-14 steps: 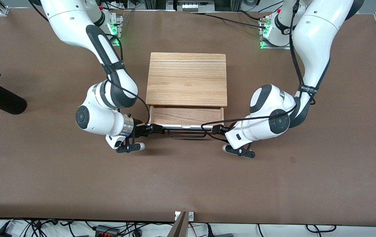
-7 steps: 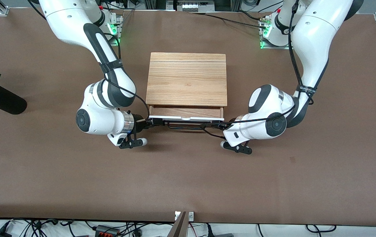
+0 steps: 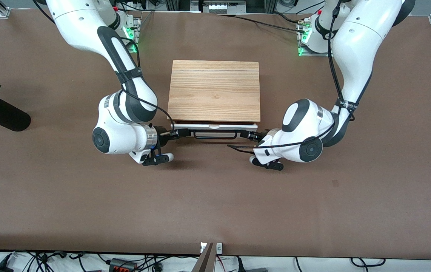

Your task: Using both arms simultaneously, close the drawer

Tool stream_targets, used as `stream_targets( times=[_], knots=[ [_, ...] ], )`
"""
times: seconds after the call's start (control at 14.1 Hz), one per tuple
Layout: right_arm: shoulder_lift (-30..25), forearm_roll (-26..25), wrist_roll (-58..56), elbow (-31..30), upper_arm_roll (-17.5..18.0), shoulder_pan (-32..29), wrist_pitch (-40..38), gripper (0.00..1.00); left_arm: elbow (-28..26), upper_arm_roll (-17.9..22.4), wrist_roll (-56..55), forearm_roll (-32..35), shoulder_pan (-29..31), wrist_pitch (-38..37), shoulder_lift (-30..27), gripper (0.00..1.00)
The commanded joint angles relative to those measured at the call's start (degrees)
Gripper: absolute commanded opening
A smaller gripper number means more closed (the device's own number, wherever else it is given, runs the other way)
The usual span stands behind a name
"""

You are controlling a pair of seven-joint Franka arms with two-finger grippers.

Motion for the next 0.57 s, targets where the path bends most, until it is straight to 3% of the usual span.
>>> stream_targets(
  times=[0.0,0.5],
  knots=[
    [-1.21,-0.85,0.67,-1.36,0.40,0.95,-2.45,1.00,0.24,-0.01,1.04,-1.51,0.17,-2.39,0.83,1.00],
    [-1.12,-0.67,0.76,-1.36,0.49,3.41,-2.90,1.00,1.47,0.07,1.65,-3.44,0.79,-1.96,2.42,1.00]
  ],
)
